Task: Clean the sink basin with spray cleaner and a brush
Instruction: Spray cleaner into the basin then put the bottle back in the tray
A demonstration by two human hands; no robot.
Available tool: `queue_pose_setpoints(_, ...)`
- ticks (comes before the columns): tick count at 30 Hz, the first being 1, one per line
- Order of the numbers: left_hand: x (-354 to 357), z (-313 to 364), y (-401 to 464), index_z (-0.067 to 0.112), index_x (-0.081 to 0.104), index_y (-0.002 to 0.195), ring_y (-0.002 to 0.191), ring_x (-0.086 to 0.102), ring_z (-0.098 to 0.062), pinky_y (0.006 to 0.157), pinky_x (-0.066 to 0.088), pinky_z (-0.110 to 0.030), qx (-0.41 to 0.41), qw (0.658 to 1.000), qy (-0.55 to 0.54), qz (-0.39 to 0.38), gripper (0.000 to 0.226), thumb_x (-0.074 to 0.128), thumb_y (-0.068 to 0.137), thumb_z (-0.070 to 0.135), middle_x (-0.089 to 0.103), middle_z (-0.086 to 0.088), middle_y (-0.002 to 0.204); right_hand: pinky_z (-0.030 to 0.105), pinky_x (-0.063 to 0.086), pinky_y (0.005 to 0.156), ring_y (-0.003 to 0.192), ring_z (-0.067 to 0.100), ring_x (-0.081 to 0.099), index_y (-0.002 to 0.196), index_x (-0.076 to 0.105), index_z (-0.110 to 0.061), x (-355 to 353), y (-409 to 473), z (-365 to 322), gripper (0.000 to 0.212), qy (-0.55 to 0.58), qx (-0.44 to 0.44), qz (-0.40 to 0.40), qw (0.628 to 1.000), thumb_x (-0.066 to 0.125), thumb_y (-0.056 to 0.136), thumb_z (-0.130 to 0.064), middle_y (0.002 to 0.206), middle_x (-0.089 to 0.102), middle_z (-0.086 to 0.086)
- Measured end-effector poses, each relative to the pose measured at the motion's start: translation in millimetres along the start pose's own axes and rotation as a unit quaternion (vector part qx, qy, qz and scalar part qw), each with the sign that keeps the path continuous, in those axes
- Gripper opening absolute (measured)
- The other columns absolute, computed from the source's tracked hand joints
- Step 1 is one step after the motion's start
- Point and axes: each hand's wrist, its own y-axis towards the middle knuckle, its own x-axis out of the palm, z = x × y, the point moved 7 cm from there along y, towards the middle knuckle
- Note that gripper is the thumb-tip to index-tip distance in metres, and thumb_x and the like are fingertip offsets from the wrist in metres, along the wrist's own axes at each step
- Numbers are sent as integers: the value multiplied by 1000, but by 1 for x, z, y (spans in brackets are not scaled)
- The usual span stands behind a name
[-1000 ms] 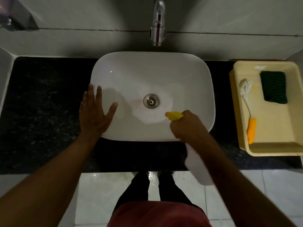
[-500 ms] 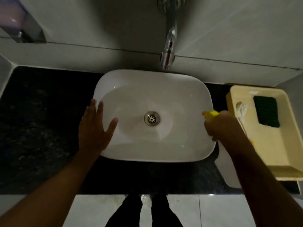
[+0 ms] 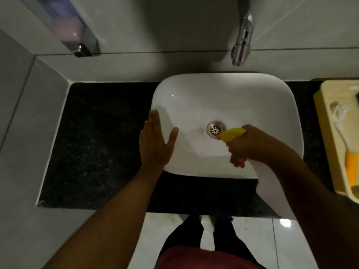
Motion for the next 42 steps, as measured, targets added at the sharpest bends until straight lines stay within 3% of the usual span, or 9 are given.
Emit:
queue_pose_setpoints(3, 1, 0, -1, 19, 3, 163, 155, 20, -31, 124, 22, -52, 9, 1000, -10, 9, 93, 19, 90, 75, 9, -6, 172, 42, 62, 65, 66, 35, 72, 110, 68, -2, -28, -7, 54, 26, -6, 77, 84, 994, 62, 85, -9, 79, 73, 19)
queue_pose_setpoints(9, 1, 3, -1, 16, 6, 163, 153, 26, -34, 123, 24, -52, 26, 999, -4, 28, 91, 21, 93, 72, 14, -10, 171, 39, 54, 72, 82, 41, 67, 89, 65, 0, -83, -34, 78, 31, -22, 73, 293, 953, 59, 66, -21, 83, 67, 20)
queue_pose_setpoints(13, 2, 0, 0, 13, 8, 163, 151, 30, -36, 121, 28, -54, 32, 999, 7, 35, 91, 20, 94, 71, 19, -13, 169, 42, 57, 82, 95, 40, 67, 93, 62, -5, -59, -31, 53, 23, 19, 16, 273, 962, 63, 77, -21, 102, 69, 23)
queue_pose_setpoints(19, -6, 18, -12, 11, 13, 161, 155, 16, -37, 121, 14, -63, 23, 996, 73, 49, 91, 18, 93, 70, 20, -17, 168, 27, 50, 59, 71, 29, 65, 76, 56, -12, -25, -42, 58, 7, 84, -18, 204, 975, 59, 75, -18, 75, 62, 6)
queue_pose_setpoints(22, 18, 94, -44, 8, 28, 158, 156, 14, -32, 123, 10, -60, 154, 983, 89, 38, 83, 27, 93, 61, 24, -12, 168, 23, 46, 49, 65, 25, 63, 88, 69, -6, -45, -64, 112, 17, 148, -18, 233, 961, 57, 78, -13, 71, 64, 7)
queue_pose_setpoints(25, 70, 203, -89, 8, 38, 153, 154, 24, -31, 121, 16, -59, 287, 956, 55, 10, 74, 38, 97, 56, 35, -12, 163, 39, 57, 64, 71, 23, 68, 86, 71, -5, -78, -101, 178, 19, 272, -60, 267, 922, 60, 73, 1, 78, 70, 18)
queue_pose_setpoints(30, 146, 323, -124, 12, 32, 156, 157, 17, -28, 123, 14, -59, 250, 967, 36, -38, 77, 31, 97, 60, 29, -10, 166, 32, 55, 91, 104, 15, 68, 109, 63, -48, -137, -158, 275, 65, 310, -150, 303, 889, 68, 78, 10, 109, 72, 4)
queue_pose_setpoints(36, 202, 372, -126, 5, 30, 157, 156, 16, -33, 123, 11, -60, 205, 972, 111, -16, 80, 31, 96, 56, 21, -15, 168, 39, 53, 96, 110, 19, 68, 108, 67, -40, -222, -183, 384, 51, 417, -139, 413, 798, 67, 86, 6, 116, 73, 7)
queue_pose_setpoints(42, 217, 386, -127, 1, 32, 155, 155, 18, -35, 124, 12, -59, 204, 970, 130, -2, 82, 34, 93, 56, 27, -19, 165, 19, 53, 79, 99, 10, 67, 105, 66, -34, -284, -144, 430, 39, 445, -92, 462, 762, 68, 87, 1, 113, 73, 4)
